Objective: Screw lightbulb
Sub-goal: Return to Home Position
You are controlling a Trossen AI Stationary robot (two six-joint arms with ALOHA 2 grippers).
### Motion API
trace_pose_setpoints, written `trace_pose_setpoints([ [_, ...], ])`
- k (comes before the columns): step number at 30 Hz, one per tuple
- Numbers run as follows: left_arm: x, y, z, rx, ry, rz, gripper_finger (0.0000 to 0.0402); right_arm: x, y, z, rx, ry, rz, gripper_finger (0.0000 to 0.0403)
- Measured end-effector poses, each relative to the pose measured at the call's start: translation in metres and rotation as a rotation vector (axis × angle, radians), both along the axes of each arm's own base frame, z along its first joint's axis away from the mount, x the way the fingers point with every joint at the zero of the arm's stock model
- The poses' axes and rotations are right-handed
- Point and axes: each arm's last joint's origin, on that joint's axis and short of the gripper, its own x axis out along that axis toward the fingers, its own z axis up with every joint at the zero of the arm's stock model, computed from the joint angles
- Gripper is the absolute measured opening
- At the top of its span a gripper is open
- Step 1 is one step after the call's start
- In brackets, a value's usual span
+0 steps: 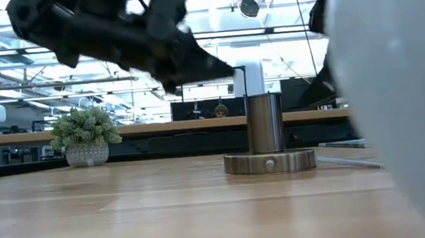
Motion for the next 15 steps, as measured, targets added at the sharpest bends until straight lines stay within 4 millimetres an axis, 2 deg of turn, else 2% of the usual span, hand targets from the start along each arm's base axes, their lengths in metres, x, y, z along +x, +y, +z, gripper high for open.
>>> trace_pose_setpoints([
  [4,-0.025,0.004,0.022,0.044,-0.033,-0.014,0.0000,-0.014,-0.005,0.018,-0.006,0.015,0.000,0.0000],
  [8,-0.065,0.011,0.040,0.066,-0.056,-0.020,0.0000,-0.034,-0.014,0.040,-0.014,0.026,0.001,0.0000],
  [11,-0.101,0.018,0.040,0.065,-0.065,-0.020,0.0000,-0.052,-0.020,0.052,-0.018,0.038,0.001,0.0000],
  [15,-0.144,0.025,0.032,0.057,-0.115,-0.018,0.0000,-0.071,-0.028,0.062,-0.026,0.060,0.000,0.0000],
])
